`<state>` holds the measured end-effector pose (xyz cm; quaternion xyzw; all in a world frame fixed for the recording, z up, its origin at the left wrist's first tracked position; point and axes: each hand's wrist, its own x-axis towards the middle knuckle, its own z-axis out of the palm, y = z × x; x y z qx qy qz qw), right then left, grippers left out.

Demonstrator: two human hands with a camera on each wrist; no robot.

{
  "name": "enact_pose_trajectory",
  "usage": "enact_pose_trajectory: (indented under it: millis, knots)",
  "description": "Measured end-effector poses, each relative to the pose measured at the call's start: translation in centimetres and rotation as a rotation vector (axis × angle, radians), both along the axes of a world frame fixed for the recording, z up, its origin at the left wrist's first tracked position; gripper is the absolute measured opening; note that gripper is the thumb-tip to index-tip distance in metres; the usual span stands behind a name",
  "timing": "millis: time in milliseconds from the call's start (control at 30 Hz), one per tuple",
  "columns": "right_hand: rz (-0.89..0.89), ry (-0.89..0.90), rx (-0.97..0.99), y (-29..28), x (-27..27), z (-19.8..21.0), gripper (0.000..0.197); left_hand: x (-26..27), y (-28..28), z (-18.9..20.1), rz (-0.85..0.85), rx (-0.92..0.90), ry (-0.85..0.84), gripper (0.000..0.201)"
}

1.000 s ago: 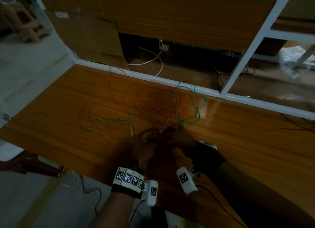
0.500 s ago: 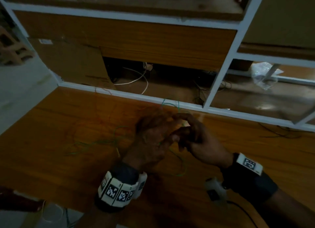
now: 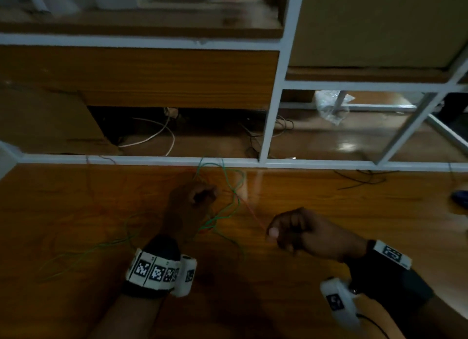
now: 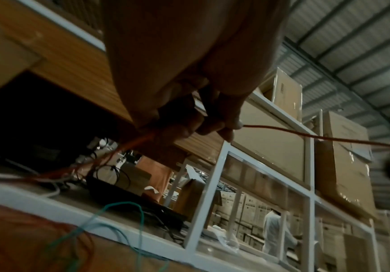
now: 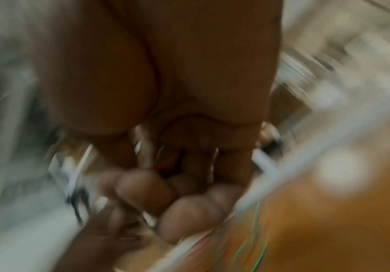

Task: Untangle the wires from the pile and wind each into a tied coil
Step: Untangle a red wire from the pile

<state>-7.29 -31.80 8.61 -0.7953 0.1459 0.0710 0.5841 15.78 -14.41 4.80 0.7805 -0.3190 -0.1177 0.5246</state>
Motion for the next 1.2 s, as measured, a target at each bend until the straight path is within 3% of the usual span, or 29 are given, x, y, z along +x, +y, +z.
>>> enact_pose_trajectory:
  millis: [167, 267, 367, 467, 567, 667, 733, 833, 900, 1000, 1067, 1133, 1200]
  knots:
    - [0.034, -0.008, 0.481, 2.1, 0.4, -0.1, 0.039, -1.4, -3.8, 0.1, -0.083, 0.007, 0.101, 0.002]
    - [0.012, -0.082, 0.77, 1.7, 0.8, 1.0, 0.049, -2.0, -5.0, 0.0, -0.143, 0.014, 0.058, 0.022]
    - [-0.034, -0.155, 0.959, 1.3, 1.2, 1.8, 0.049, -2.2, -5.5, -0.7, -0.158, 0.016, 0.015, 0.026]
    - [-0.144, -0.163, 0.98, 1.3, 1.2, 1.5, 0.041, -2.5, -5.5, -0.8, -0.153, -0.004, 0.01, 0.026]
    - [-0.191, -0.146, 0.957, 1.6, 0.3, 1.0, 0.042, -2.7, -5.4, -0.6, -0.185, -0.041, -0.034, 0.006]
    - [-0.276, -0.166, 0.968, 1.9, -0.8, 1.1, 0.037, -3.1, -5.5, -0.4, -0.2, -0.028, -0.069, 0.011]
    - [-0.309, -0.219, 0.972, 1.7, -1.9, 1.2, 0.037, -3.7, -5.7, -0.2, -0.225, 0.005, -0.039, 0.016]
    - [-0.147, -0.309, 0.935, 1.6, -3.8, 1.5, 0.031, -5.6, -6.2, 0.1, -0.322, 0.018, -0.021, 0.027]
    - [-0.09, -0.39, 1.001, 1.5, -4.6, 1.5, 0.028, -7.5, -6.7, 0.5, -0.406, 0.051, 0.008, 0.017]
    - [-0.175, -0.577, 1.149, 0.9, -5.1, 2.2, 0.033, -11.0, -7.3, 0.0, -0.43, 0.102, 0.115, 0.035]
    - [-0.343, -0.645, 1.163, -0.1, -5.4, 2.8, 0.039, -13.0, -7.8, -1.1, -0.452, 0.117, 0.095, 0.019]
    - [-0.507, -0.619, 1.059, -1.0, -5.6, 2.8, 0.042, -14.3, -7.8, -1.5, -0.426, 0.115, 0.125, 0.008]
    - [-0.628, -0.475, 0.757, -1.9, -6.0, 2.0, 0.036, -14.8, -7.4, -2.4, -0.37, 0.14, 0.101, 0.019]
